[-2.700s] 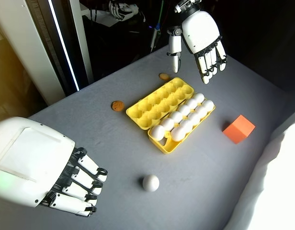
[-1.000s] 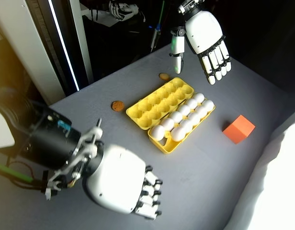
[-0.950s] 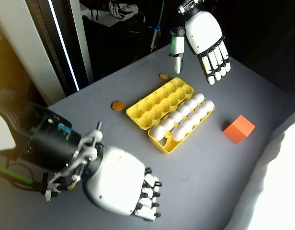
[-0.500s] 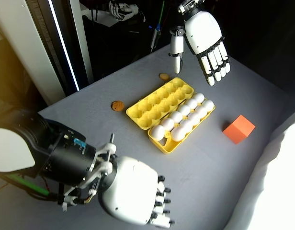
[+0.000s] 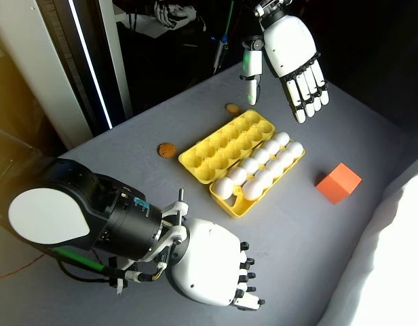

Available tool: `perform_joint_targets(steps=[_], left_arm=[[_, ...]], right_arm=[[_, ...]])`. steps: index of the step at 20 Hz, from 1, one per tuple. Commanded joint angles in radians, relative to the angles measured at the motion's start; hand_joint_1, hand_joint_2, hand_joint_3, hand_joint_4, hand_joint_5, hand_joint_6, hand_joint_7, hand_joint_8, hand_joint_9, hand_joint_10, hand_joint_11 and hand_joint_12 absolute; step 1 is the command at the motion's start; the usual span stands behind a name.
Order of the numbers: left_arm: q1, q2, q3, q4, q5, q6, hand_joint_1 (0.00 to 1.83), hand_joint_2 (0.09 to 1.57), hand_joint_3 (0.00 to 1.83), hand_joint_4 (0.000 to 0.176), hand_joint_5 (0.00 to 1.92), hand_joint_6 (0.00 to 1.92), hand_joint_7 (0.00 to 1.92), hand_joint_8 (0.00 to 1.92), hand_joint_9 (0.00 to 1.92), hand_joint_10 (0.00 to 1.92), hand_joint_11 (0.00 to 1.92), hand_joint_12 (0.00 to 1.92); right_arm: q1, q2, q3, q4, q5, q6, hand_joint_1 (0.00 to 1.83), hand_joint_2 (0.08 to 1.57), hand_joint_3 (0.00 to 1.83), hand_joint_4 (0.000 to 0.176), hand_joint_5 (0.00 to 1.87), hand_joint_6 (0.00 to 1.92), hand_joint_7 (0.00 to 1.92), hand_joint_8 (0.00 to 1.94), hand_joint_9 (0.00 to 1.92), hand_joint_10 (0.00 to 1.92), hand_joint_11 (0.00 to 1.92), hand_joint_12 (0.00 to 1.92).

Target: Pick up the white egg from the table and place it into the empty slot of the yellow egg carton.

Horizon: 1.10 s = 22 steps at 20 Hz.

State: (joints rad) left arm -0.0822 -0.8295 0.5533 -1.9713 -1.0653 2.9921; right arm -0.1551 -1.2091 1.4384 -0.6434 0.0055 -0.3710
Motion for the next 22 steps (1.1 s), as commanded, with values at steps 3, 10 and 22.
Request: perform_joint_targets(steps=[3,10,22], left_arm=[[-0.017,0.007,0.006,0.09,0.004,0.005,0.03,1.25,0.0,0.0,0.11,0.0,0.11,0.0,0.07,0.0,0.0,0.11],[-0.021,0.004,0.0,0.089,0.012,0.006,0.05,1.25,0.0,0.0,0.1,0.0,0.11,0.0,0.07,0.0,0.0,0.09],[-0.026,0.003,-0.006,0.089,0.015,0.006,0.07,1.27,0.0,0.0,0.11,0.0,0.14,0.0,0.1,0.0,0.0,0.18]], right_arm=[[0.007,-0.009,0.021,0.002,0.065,-0.003,1.12,1.01,0.0,0.0,0.59,0.01,0.57,0.01,0.49,0.04,0.0,1.14],[0.007,-0.02,0.034,0.002,0.078,-0.004,1.17,0.99,0.0,0.0,0.64,0.02,0.64,0.02,0.55,0.05,0.0,1.24],[-0.004,-0.019,0.05,0.003,0.094,-0.002,1.25,0.95,0.0,0.0,0.78,0.03,0.82,0.05,0.74,0.14,0.12,1.29]])
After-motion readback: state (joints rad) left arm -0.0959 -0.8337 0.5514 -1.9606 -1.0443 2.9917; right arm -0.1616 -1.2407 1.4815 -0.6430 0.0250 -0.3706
